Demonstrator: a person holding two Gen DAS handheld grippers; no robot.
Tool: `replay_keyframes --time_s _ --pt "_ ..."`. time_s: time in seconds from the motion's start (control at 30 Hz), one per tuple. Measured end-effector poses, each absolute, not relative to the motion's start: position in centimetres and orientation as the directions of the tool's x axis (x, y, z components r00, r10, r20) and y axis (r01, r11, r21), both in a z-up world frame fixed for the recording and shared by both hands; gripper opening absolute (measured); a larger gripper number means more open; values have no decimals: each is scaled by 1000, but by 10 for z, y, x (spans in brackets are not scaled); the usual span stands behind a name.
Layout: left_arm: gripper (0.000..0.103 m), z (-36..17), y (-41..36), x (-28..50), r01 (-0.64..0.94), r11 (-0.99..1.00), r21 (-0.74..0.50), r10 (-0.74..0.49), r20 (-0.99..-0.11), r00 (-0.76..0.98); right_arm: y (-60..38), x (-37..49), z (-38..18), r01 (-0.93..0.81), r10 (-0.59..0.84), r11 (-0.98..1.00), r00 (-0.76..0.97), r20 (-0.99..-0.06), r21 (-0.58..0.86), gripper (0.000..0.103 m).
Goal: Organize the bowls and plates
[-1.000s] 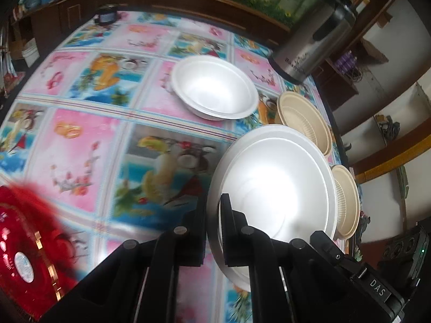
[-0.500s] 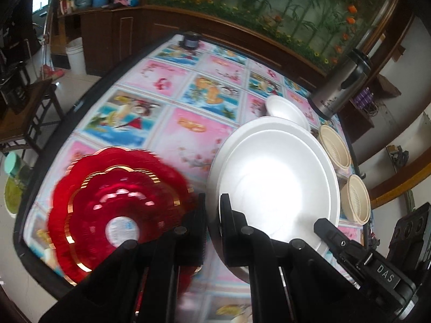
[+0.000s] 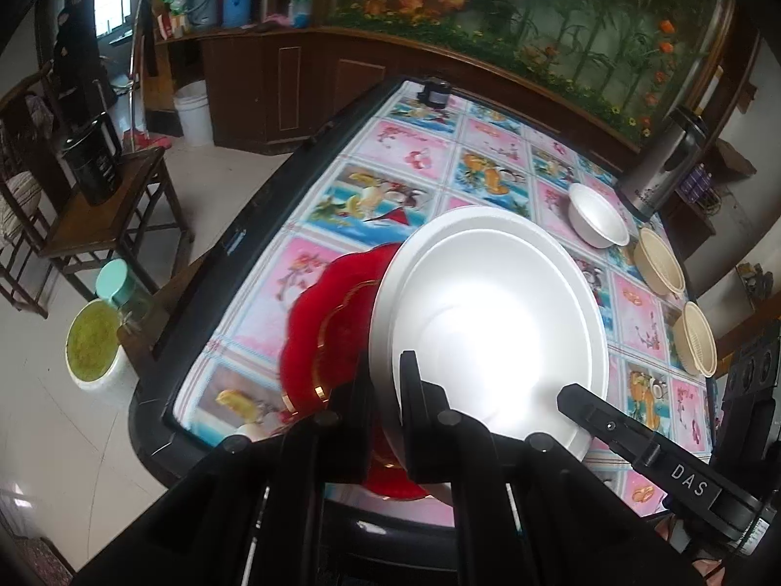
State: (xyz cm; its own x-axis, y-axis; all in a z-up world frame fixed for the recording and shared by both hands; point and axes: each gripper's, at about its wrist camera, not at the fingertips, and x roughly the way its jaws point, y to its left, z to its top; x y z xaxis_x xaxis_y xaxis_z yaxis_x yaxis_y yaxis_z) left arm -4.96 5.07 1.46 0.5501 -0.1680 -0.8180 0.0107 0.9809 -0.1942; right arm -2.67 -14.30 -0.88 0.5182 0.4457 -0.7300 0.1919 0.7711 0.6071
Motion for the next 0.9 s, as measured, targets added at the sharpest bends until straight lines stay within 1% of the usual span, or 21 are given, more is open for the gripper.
replay_keyframes --time_s 0.13,0.33,0.5,0.9 --pt "8 1 66 -53 -12 979 -205 -167 -830 531 -127 -26 -13 177 444 790 496 -746 587 11" --pt "8 -30 72 -39 -35 971 -236 -192 -861 471 -122 -15 -35 208 423 806 453 -785 554 11" --pt "9 -41 71 -33 -42 970 -238 -192 -864 465 -120 -9 -43 221 406 816 439 -801 535 11" --pt "13 -59 63 -22 -42 984 -175 -138 -886 442 -124 2 -58 234 393 823 421 -817 517 11"
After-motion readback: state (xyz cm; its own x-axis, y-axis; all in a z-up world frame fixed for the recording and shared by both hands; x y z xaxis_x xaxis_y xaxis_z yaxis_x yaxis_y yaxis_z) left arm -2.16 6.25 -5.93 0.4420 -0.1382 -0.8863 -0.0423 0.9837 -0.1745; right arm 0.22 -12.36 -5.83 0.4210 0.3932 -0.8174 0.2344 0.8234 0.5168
